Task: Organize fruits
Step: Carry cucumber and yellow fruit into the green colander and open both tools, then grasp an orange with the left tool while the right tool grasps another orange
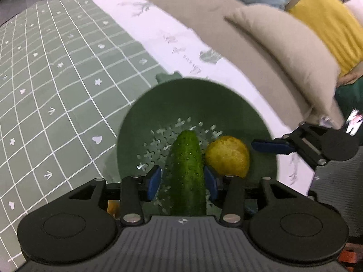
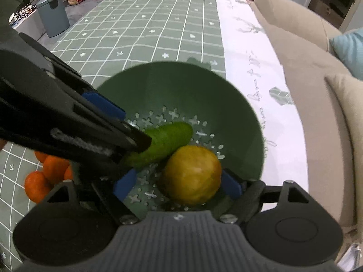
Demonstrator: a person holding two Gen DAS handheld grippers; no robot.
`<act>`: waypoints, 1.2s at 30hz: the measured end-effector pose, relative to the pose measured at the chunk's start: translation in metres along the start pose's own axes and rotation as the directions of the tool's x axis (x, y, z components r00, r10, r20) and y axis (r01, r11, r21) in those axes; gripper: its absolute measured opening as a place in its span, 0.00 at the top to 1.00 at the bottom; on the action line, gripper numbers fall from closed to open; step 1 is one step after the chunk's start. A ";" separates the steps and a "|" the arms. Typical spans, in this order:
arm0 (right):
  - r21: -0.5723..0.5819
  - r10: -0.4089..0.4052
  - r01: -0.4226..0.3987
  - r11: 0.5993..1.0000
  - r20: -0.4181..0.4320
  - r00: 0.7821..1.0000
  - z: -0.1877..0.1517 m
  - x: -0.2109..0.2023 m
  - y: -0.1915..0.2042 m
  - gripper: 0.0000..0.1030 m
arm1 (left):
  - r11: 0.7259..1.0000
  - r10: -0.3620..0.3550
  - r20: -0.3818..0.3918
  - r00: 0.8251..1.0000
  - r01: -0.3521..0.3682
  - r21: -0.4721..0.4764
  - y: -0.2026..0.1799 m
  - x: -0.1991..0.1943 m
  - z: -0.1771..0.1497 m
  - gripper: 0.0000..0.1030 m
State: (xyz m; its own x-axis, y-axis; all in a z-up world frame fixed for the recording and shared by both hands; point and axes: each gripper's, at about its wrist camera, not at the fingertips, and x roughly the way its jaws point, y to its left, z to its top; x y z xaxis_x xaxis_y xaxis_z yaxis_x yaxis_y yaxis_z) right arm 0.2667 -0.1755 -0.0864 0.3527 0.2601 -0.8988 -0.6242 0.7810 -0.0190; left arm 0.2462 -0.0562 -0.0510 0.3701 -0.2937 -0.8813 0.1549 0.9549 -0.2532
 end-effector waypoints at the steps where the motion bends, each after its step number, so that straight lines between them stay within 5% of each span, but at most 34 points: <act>1: 0.003 -0.002 0.002 1.000 0.010 1.000 0.000 -0.004 0.002 0.23 | 1.000 -0.007 0.018 1.000 0.007 -0.003 0.000 -0.008 -0.002 0.49; 17: 0.220 -0.068 0.004 0.975 0.285 0.956 -0.040 -0.098 0.068 0.23 | 0.998 0.066 0.296 0.953 -0.067 -0.005 0.016 -0.129 -0.083 0.47; 22: 0.288 -0.065 -0.028 0.957 0.309 0.949 -0.064 -0.105 0.090 0.26 | 0.996 0.082 0.275 0.958 -0.066 -0.067 0.033 -0.128 -0.116 0.47; 31: 0.318 -0.045 -0.029 0.948 0.223 0.974 -0.095 -0.067 0.116 0.61 | 0.977 0.102 0.215 0.971 -0.057 -0.207 0.062 -0.095 -0.152 0.48; 36: 0.390 0.000 -0.089 0.917 0.221 0.975 -0.092 -0.051 0.105 0.63 | 0.964 0.118 0.216 0.969 -0.059 -0.260 0.071 -0.084 -0.154 0.48</act>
State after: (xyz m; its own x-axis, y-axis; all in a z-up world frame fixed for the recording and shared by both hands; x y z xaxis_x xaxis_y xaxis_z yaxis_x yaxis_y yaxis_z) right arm 0.1189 -0.1589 -0.0828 0.4977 0.3794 -0.7800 -0.3320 0.9141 0.2329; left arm 0.0848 0.0433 -0.0566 0.5748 -0.1812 -0.7980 -0.1112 0.9488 -0.2955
